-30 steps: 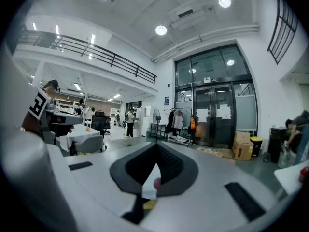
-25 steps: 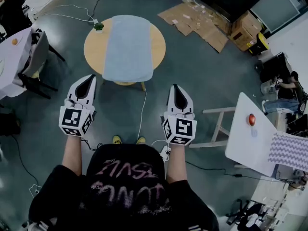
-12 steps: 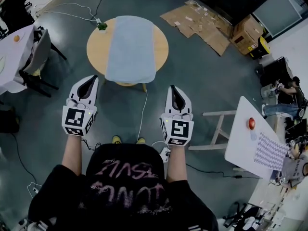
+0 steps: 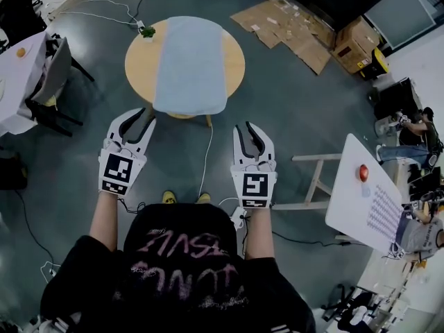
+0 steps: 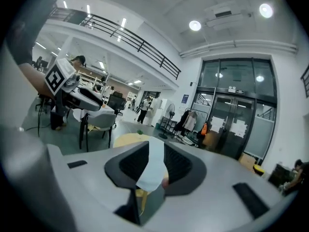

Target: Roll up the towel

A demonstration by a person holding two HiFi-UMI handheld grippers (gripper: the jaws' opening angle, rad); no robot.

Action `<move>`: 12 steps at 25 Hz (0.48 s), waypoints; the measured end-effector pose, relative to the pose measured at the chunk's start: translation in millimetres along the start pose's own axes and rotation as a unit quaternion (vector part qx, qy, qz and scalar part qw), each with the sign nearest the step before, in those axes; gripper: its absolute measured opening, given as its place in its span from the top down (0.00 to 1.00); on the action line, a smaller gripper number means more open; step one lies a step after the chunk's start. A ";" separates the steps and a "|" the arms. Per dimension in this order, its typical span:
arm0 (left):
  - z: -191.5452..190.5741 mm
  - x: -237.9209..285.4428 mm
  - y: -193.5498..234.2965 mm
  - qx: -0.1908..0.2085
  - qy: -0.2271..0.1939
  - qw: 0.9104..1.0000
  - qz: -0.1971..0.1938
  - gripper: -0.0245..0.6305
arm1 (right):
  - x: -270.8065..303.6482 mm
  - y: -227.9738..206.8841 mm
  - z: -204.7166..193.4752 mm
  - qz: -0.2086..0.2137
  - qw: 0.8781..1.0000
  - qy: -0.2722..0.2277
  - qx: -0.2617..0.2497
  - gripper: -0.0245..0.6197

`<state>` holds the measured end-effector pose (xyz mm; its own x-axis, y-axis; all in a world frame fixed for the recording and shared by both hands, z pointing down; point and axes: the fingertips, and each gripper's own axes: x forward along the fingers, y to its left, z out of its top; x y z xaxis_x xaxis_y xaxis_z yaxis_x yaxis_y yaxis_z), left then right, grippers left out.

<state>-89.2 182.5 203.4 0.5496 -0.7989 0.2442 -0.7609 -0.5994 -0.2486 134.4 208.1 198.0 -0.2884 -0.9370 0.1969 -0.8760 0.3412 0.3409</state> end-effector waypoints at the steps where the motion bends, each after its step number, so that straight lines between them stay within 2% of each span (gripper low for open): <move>1: -3.0 0.3 -1.2 0.008 0.006 1.000 -0.003 0.75 | 0.9 2.8 -2.9 0.003 1.000 0.004 -0.005 0.79; 5: -16.3 -1.2 -6.2 0.036 0.025 0.999 -0.016 0.69 | 2.0 18.5 -13.5 0.016 0.999 0.026 -0.037 0.71; 12: -47.8 2.4 -7.6 0.080 0.072 0.994 -0.022 0.65 | 9.9 39.2 -46.7 0.044 0.994 0.077 -0.065 0.68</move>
<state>-98.6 187.5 250.7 0.5171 -0.7630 0.3878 -0.6656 -0.6434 -0.3782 115.3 215.6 256.2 -0.2912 -0.8840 0.3658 -0.7900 0.4378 0.4292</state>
